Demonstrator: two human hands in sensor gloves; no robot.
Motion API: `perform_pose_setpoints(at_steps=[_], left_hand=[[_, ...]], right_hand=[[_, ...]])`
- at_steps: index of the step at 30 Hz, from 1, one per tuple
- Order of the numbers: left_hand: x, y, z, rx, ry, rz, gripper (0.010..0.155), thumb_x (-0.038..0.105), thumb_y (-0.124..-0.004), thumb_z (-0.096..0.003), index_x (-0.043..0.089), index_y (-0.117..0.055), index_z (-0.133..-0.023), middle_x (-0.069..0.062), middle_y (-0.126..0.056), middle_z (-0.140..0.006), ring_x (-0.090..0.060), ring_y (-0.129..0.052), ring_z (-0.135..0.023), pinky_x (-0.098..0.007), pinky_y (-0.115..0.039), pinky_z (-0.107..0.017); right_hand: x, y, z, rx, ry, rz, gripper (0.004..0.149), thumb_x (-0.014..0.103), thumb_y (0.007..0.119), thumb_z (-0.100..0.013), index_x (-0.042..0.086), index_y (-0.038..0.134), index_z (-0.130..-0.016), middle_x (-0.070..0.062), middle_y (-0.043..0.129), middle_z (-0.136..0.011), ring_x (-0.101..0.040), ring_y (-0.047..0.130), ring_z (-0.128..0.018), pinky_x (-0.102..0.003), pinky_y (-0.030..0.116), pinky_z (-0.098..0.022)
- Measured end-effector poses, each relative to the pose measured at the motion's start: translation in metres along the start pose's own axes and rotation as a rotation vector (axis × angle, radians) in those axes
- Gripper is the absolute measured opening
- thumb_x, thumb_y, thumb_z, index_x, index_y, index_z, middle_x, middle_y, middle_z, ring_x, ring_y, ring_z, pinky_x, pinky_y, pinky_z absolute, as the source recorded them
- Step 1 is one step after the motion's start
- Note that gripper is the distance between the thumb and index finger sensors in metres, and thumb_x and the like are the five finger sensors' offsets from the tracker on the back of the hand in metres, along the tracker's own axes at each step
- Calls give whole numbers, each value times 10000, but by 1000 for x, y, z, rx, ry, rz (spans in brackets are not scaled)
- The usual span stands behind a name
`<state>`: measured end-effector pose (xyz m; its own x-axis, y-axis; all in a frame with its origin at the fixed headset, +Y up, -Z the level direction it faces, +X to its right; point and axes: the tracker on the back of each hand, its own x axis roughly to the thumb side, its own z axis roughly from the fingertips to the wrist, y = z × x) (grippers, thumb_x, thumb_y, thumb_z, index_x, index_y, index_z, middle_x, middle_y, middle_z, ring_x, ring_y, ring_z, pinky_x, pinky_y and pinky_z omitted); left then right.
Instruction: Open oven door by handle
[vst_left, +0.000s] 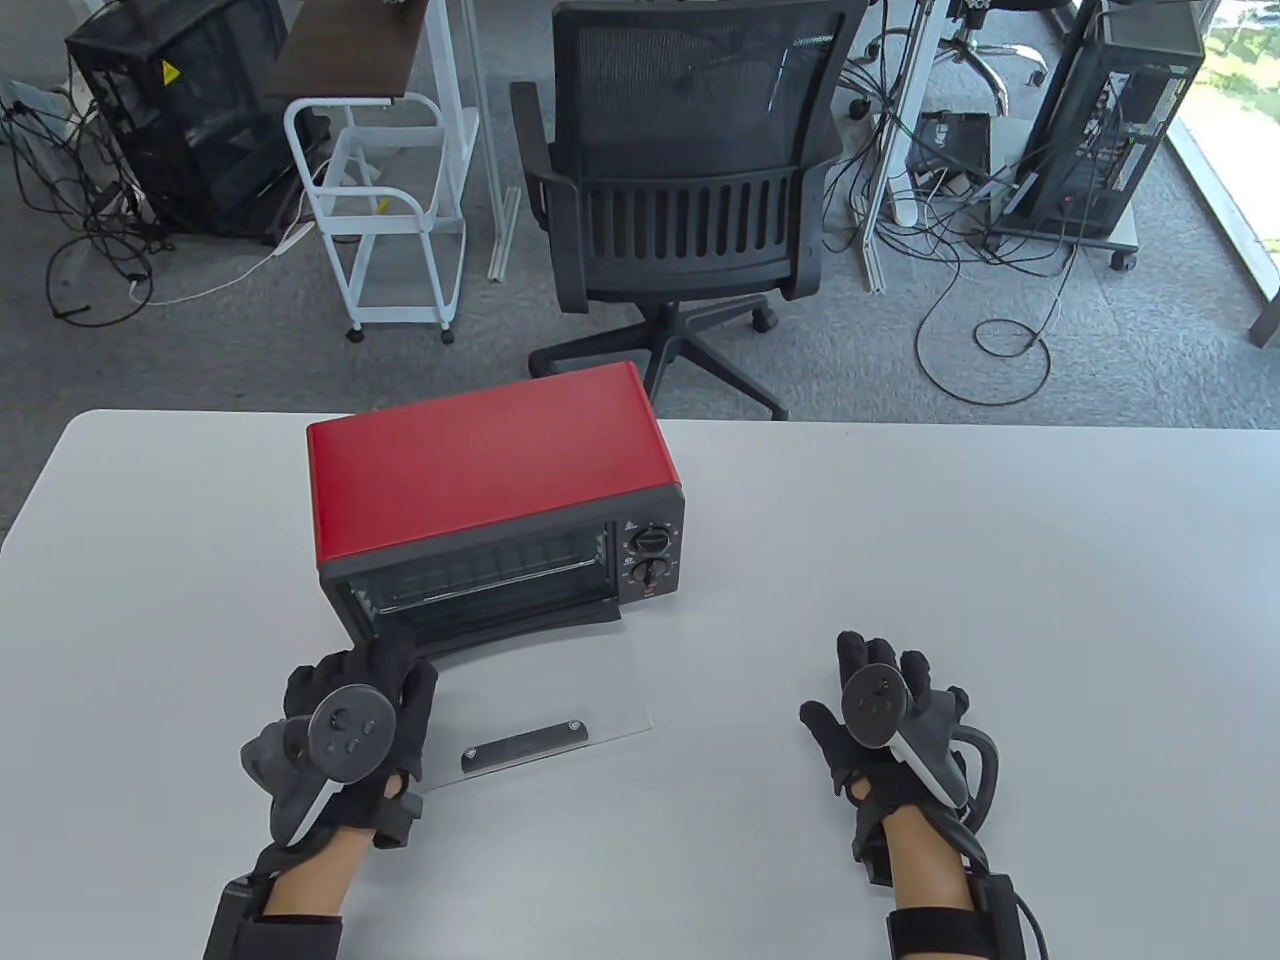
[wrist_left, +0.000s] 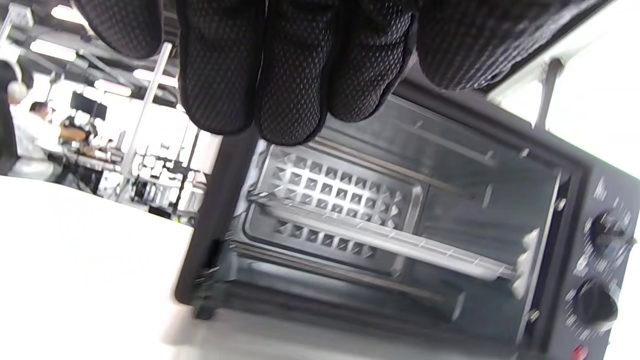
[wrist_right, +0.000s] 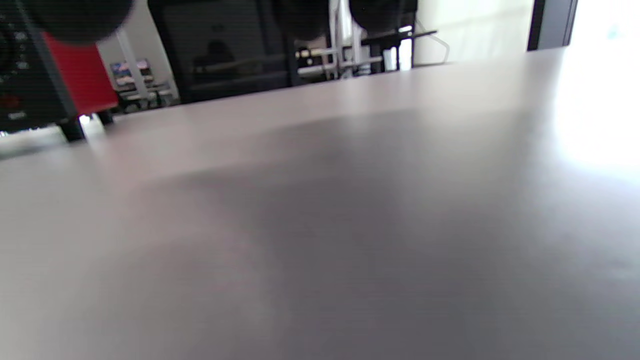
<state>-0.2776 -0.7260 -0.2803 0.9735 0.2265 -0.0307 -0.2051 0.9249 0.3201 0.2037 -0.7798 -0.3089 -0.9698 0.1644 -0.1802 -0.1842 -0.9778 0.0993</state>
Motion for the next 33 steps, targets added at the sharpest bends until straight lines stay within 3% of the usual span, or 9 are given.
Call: perform_pose_setpoints(at_steps=[4, 8, 11, 15, 33], left_hand=[[-16, -18, 1, -108, 50, -97, 646, 569, -693, -478, 262, -659, -1045, -36, -695, -1089, -346, -707, -1032, -723, -391, -728], [-30, -24, -2, -166, 122, -90, 668, 577, -688, -480, 249, -636, -1060, 53, -663, -1116, -371, -598, -1113, -750, -299, -727], [-38, -31, -4, -265, 190, -110, 702, 591, -679, -483, 286, -513, -1093, 47, -507, -1192, -414, -420, -1171, -768, -216, -711], [-45, -36, -6, -289, 220, -103, 670, 595, -674, -484, 364, -456, -1074, 39, -422, -1221, -421, -339, -1186, -773, -190, -704], [-48, -36, -10, -316, 231, -54, 663, 603, -669, -483, 377, -450, -1066, 43, -418, -1221, -422, -340, -1187, -773, -203, -703]], right_hand=[[-3, 0, -1, -12, 14, 26, 806, 720, 597, -423, 415, 205, -1058, 40, 335, -1221, -338, 305, -1137, -690, 319, -726], [-6, 0, -1, -9, 25, 39, 805, 719, 598, -422, 416, 207, -1057, 40, 336, -1221, -337, 305, -1137, -690, 319, -726], [-7, 0, -1, -12, 29, 42, 806, 719, 599, -421, 414, 208, -1058, 40, 338, -1221, -337, 306, -1137, -690, 320, -725], [-7, 0, -1, -13, 31, 51, 806, 718, 599, -421, 413, 210, -1058, 39, 339, -1220, -337, 309, -1136, -689, 320, -725], [-2, 3, -1, -4, 16, 92, 805, 717, 599, -422, 414, 206, -1056, 42, 346, -1219, -334, 312, -1137, -689, 322, -726]])
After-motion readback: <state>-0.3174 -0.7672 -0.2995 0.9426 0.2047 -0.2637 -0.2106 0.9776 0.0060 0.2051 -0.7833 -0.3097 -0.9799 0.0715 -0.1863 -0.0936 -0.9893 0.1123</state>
